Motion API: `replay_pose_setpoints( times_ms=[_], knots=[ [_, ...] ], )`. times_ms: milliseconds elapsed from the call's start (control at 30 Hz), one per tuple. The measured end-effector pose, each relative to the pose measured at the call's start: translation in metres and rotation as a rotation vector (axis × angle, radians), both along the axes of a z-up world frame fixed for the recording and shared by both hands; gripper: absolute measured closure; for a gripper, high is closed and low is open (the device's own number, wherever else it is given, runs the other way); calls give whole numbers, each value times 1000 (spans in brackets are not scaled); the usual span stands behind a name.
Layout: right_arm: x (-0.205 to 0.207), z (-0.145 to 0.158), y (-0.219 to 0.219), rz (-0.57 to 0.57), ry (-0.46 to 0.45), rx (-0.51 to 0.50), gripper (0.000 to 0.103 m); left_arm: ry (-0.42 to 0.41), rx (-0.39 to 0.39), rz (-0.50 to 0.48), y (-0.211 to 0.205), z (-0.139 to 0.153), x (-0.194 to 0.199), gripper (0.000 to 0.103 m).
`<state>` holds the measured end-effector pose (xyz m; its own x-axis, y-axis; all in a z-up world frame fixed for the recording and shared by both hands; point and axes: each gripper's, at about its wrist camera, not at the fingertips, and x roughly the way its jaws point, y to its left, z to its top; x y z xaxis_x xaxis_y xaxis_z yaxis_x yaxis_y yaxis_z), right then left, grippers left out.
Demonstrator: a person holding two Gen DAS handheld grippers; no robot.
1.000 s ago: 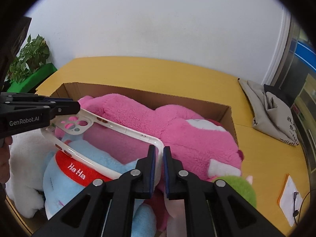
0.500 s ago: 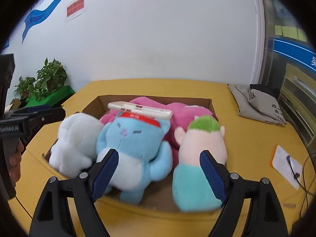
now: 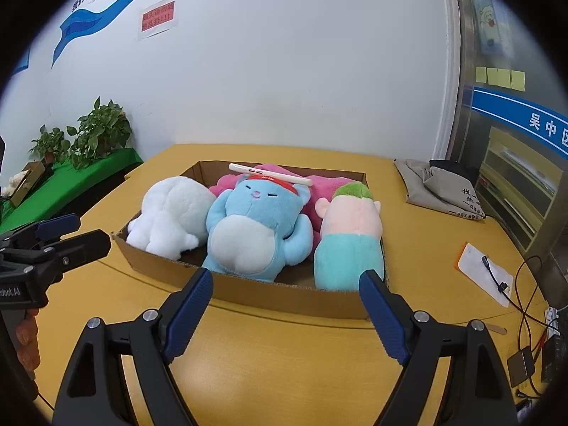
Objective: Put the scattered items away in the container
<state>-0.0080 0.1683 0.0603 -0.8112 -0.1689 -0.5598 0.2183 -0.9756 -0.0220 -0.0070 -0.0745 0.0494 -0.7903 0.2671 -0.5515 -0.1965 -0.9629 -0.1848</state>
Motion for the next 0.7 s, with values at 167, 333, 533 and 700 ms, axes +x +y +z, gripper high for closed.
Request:
replay_pose_setpoints(
  times_ms=[167,333,533,700],
  knots=[
    [14,0,-5,6,0,5,19,13,-2,2,4,4,14,0],
    [21,-4,-7,9,-12,8,19,22,-9,-6,8,5,20,0],
    [22,-10,-6,0,-26,8,19,-5,0,-19,9,-5,19,0],
    [20,-13,-4,-9,-33,6,19,-15,1,-13,8,-9,16,0]
  ],
)
